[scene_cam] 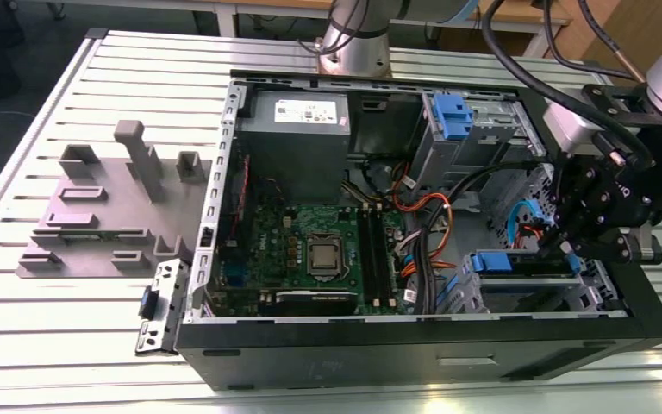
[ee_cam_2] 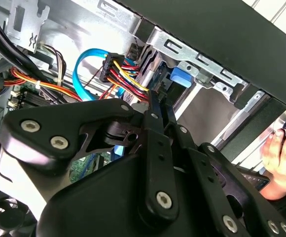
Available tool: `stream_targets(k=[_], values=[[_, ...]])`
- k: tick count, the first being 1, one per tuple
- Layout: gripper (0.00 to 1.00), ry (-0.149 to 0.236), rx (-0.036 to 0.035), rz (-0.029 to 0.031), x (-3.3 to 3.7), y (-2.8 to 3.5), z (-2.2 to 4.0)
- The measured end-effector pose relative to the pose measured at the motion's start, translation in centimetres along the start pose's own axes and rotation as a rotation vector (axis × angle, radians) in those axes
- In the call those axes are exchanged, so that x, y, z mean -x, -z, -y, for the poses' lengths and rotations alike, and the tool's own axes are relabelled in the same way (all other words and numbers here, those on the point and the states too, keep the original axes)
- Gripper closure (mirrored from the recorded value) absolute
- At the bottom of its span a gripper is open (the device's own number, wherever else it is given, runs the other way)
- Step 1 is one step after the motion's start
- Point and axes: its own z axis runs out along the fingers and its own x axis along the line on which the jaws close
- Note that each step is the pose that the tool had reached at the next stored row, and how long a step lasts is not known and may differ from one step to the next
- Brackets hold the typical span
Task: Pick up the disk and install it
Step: 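Insert the first disk wire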
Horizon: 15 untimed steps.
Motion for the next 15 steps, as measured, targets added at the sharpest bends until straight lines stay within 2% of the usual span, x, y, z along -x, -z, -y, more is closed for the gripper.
stream_targets(k=[15], values=[[0.84, 0.0, 0.0, -0.0002, -0.02, -0.33, 0.01]])
